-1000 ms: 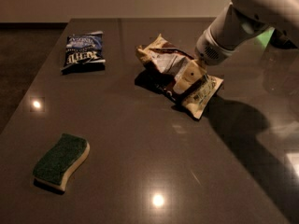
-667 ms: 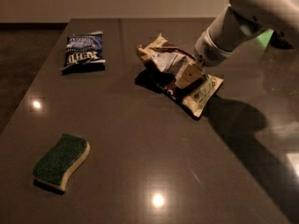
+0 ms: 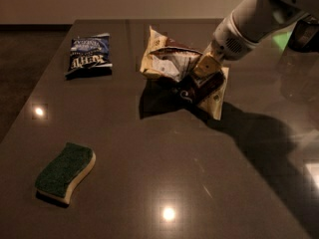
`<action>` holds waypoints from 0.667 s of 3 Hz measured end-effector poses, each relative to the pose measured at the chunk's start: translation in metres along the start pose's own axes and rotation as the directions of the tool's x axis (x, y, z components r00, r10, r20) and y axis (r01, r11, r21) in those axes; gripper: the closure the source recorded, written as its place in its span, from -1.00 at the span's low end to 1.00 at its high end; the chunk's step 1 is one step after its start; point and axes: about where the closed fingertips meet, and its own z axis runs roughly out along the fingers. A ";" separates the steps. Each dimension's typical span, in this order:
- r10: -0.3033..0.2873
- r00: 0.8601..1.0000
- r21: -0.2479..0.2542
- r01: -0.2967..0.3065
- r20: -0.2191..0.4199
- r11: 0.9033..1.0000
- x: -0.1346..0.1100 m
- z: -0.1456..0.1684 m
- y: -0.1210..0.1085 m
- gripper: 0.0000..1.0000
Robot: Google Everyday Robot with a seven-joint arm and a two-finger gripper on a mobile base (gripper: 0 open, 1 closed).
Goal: Pick brown chip bag
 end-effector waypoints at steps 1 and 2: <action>-0.064 0.996 0.003 0.063 0.055 0.998 -0.021 -0.033 0.013 1.00; -0.128 0.984 0.008 0.128 0.121 0.992 -0.042 -0.064 0.024 1.00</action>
Offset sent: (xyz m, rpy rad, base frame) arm -0.0479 0.0206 0.1252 0.1276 -0.1919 0.2046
